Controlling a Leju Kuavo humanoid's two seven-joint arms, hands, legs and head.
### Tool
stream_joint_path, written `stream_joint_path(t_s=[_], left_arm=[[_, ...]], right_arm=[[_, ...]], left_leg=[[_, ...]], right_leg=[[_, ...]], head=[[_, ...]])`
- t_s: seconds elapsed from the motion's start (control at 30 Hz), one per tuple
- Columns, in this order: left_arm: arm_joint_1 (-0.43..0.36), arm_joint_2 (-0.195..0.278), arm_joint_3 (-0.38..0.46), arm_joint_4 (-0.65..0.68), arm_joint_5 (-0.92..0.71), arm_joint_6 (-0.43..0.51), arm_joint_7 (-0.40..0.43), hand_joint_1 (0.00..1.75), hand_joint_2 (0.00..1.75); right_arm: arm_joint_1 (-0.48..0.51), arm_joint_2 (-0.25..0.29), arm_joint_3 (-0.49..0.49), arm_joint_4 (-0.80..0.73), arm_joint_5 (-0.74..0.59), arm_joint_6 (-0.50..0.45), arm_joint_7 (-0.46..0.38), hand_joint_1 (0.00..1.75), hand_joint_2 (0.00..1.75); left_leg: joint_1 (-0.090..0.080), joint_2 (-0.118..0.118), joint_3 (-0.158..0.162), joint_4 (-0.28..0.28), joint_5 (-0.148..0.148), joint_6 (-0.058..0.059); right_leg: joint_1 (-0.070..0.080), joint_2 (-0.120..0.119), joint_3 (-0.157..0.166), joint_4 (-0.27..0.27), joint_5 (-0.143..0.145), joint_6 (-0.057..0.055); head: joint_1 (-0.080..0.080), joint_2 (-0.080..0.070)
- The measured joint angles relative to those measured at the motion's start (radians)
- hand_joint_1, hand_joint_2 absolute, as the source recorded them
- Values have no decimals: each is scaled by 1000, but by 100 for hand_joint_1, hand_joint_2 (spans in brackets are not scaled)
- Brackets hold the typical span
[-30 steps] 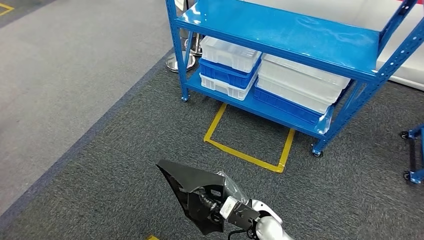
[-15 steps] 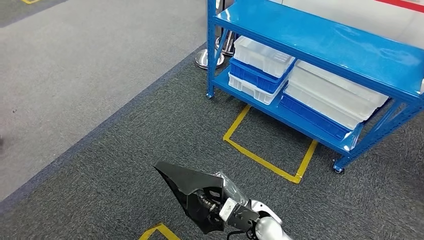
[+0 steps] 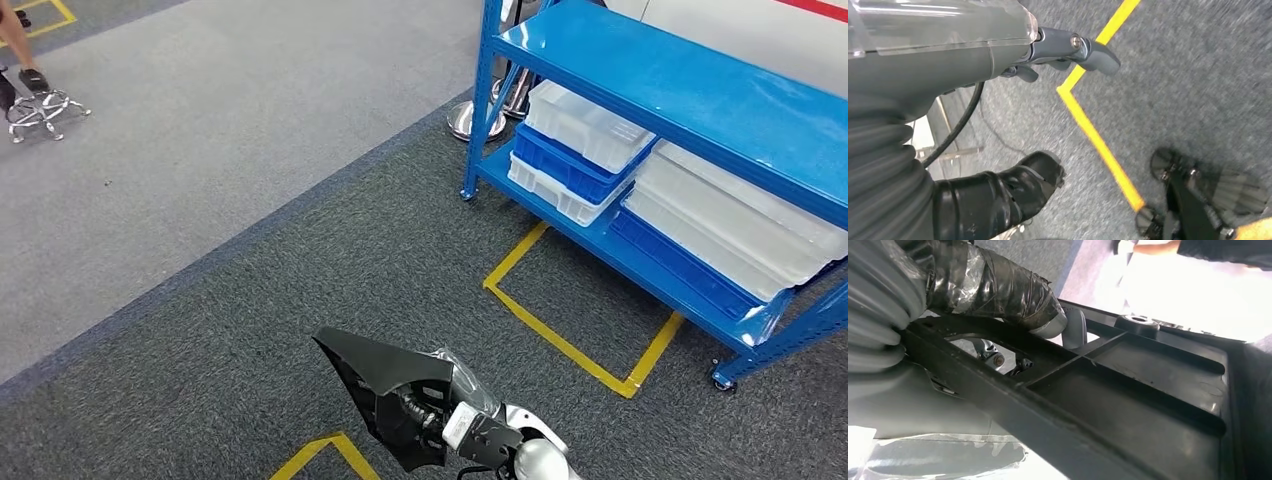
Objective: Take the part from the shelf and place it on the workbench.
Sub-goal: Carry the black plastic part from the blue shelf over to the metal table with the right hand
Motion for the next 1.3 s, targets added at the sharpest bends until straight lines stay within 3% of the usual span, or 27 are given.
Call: stream_joint_path(t_s=[0.03, 0.1, 0.13, 0.17, 0.2, 0.23, 0.3, 0.37, 0.47, 0.53, 0.6, 0.67, 0.7, 0.73, 0.77, 0.83, 0.9, 0.97, 1.0, 1.07, 1.13, 1.2, 1.23, 1.3], left_arm=[[0, 0, 0, 0, -2, 0, 0, 0, 175], [-4, 1, 0, 0, -4, 1, -2, 0, 175], [-5, 2, 0, 0, -5, 3, -4, 0, 175], [-6, 3, 0, 0, -5, 6, -5, 0, 175], [-5, 4, 0, 0, -5, 10, -6, 0, 175], [-4, 4, 0, 0, -5, 14, -6, 0, 175], [-4, 7, 0, 0, -5, 22, -7, 0, 175], [-7, 9, 0, 0, -6, 25, -8, 0, 175], [-5, 11, 0, 0, -6, 30, -8, 0, 175], [-4, 11, 0, 0, -5, 32, -8, 0, 175], [-6, 11, 0, 0, -5, 33, -8, 0, 175], [-8, 11, 0, 0, -5, 33, -8, 0, 175], [-8, 11, 0, 0, -5, 33, -8, 0, 175], [-8, 11, 0, 0, -5, 33, -8, 0, 175], [-7, 11, 0, 0, -5, 33, -8, 0, 175], [-8, 10, 0, 0, -5, 33, -8, 0, 175], [-9, 10, 0, 0, -5, 33, -8, 0, 175], [-7, 9, 0, 0, -5, 33, -8, 0, 175], [-5, 9, 0, 0, -5, 33, -8, 0, 175], [-5, 7, 0, 0, -5, 33, -8, 0, 175], [-9, 7, 0, 1, -5, 32, -8, 0, 175], [-10, 7, 0, 1, -5, 32, -9, 0, 175], [-8, 7, 0, 1, -5, 32, -9, 0, 175], [-6, 8, 0, 1, -5, 32, -9, 0, 175]], right_arm=[[0, 0, 0, -2, 0, 0, 0, 173, 175], [1, -1, 0, -5, 1, 0, -1, 173, 175], [3, -1, 0, -5, 1, 0, -1, 173, 175], [5, -2, 0, -5, 1, 0, -1, 173, 175], [6, -2, 0, -5, 2, 0, -1, 173, 175], [7, -2, 0, -5, 2, 0, -1, 173, 175], [8, -2, 0, -7, 3, 0, -1, 173, 175], [7, -3, 0, -11, 4, -1, -2, 173, 175], [7, -3, 0, -18, 5, -1, -2, 173, 175], [7, -4, 0, -24, 5, -1, -3, 173, 175], [10, -7, 0, -26, 6, -1, -4, 173, 175], [16, -11, 0, -26, 6, -1, -4, 173, 175], [18, -13, 0, -26, 6, -1, -3, 173, 175], [20, -13, 0, -26, 7, -1, -3, 173, 175], [20, -14, 0, -26, 7, -1, -3, 173, 175], [20, -15, 0, -26, 7, -1, -3, 173, 175], [20, -16, 0, -27, 7, -1, -4, 173, 175], [20, -18, 0, -27, 8, -1, -4, 173, 175], [20, -18, 0, -27, 8, -1, -3, 173, 175], [19, -17, 0, -29, 9, -1, -4, 173, 175], [20, -17, 0, -30, 9, -1, -4, 173, 175], [21, -18, 0, -30, 9, -1, -4, 173, 175], [21, -18, 0, -30, 9, -1, -4, 173, 175], [21, -17, 0, -30, 9, -1, -4, 173, 175]], left_leg=[[-1, 23, -14, 28, -20, -5], [0, 70, -64, 140, -84, -13], [1, 79, -90, 200, -110, -17], [3, 84, -105, 238, -121, -20], [4, 87, -102, 239, -112, -22], [4, 92, -79, 202, -87, -22], [1, 127, -5, 68, -30, -18], [-7, 154, 35, -14, -8, -4], [-10, 133, 35, -27, -4, 17], [-5, 116, 37, -35, 3, 31], [-4, 99, 35, -38, 7, 39], [-4, 76, 32, -36, 9, 42], [-5, 64, 31, -35, 9, 42], [-5, 51, 31, -32, 8, 42], [-4, 38, 31, -29, 7, 40], [-5, 15, 27, -20, 4, 34], [-2, -7, 15, -13, 4, 22], [3, -28, 6, -14, 9, 7], [4, -23, 4, -12, 8, 1], [2, 22, -17, 31, -20, -9], [2, 73, -73, 150, -80, -17], [5, 86, -124, 255, -116, -23], [6, 89, -125, 259, -107, -24], [7, 105, -67, 153, -45, -23]], right_leg=[[-3, -13, 1, -6, 4, -7], [0, -40, 0, -10, 6, -14], [1, -54, -1, -9, 5, -16], [3, -68, -2, -9, 5, -16], [3, -81, -2, -8, 4, -15], [3, -92, -1, -8, 3, -14], [6, -112, 2, -6, -1, -9], [11, -129, 3, -4, -4, -1], [13, -146, 7, -4, -7, 15], [9, -110, -6, 31, -37, 26], [6, -61, -56, 139, -99, 30], [5, -46, -115, 258, -143, 30], [4, -43, -129, 283, -142, 30], [3, -41, -127, 272, -122, 29], [2, -34, -106, 225, -86, 27], [-1, 11, -49, 92, -16, 21], [0, 47, -21, 22, 4, 17], [3, 36, -20, 13, 3, 12], [2, 24, -17, 8, 5, 8], [-3, -4, -9, -4, 9, -3], [-1, -34, -6, -7, 8, -10], [1, -63, -6, -6, 6, -12], [1, -76, -6, -6, 5, -11], [1, -98, -1, -5, 1, -7]], head=[[-2, 0], [-5, 0], [-5, 0], [-5, 0], [-5, 0], [-5, 0], [-5, 0], [-4, 0], [-4, 0], [-4, 0], [-3, 0], [-3, 0], [-3, 0], [-3, 0], [-3, 0], [-3, 0], [-3, 0], [-3, 0], [-3, 0], [-6, 0], [-7, 0], [-7, 0], [-7, 0], [-7, 0]])
